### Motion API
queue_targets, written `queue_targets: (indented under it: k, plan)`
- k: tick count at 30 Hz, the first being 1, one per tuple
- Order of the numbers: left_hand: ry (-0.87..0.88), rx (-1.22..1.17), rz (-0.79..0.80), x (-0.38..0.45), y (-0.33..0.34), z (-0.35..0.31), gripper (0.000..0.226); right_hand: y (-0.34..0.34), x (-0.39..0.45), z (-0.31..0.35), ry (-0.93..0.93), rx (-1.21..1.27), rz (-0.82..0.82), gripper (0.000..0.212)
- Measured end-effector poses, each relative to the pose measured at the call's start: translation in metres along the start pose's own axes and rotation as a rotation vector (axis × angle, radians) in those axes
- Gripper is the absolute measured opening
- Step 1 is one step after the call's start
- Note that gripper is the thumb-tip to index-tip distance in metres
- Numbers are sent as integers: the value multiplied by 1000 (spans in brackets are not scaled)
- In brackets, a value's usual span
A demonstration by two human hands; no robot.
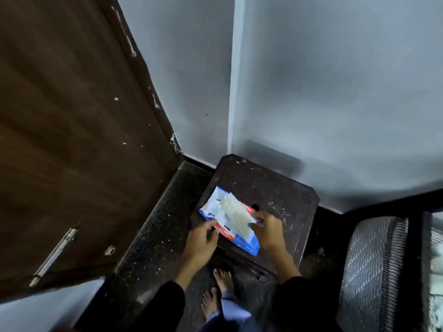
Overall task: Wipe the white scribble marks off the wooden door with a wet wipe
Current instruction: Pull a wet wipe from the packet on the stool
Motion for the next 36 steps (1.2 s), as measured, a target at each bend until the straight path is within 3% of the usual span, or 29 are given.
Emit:
queue_targets:
  k: [7, 13, 21, 24, 29, 32, 36]
  plan:
    - [-118, -44, 113, 30, 36, 3, 35, 16, 20, -21, 137, -73, -50, 24]
    - [-200, -69, 44, 55, 43, -10, 35, 20, 33, -21, 195, -142, -70, 14]
    - [-496, -175, 7, 75, 54, -13, 30, 14, 25, -16, 102, -193, -102, 13]
    - [-610, -258, 12, 75, 59, -14, 14, 16, 20, -10, 35, -203, -123, 11]
    - [-649, -219, -44, 75, 53, -15, 25, 16, 11, 1, -152, 50, -149, 4]
    - [-679, -314, -70, 71, 52, -15, 25, 20, 8, 5, -113, 320, -96, 2]
    - [-728, -460, -100, 64, 52, -14, 26, 21, 8, 6, 25, 693, -162, 17]
Point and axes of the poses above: each hand's wrist, its own x-axis towards the middle knuckle, its own y-axis out of the palm, z = x × y, the point moved 5 cm from there along x, towards the middle knuckle, and after that the axes turned 13 degrees about x, right-handed, at the moved point
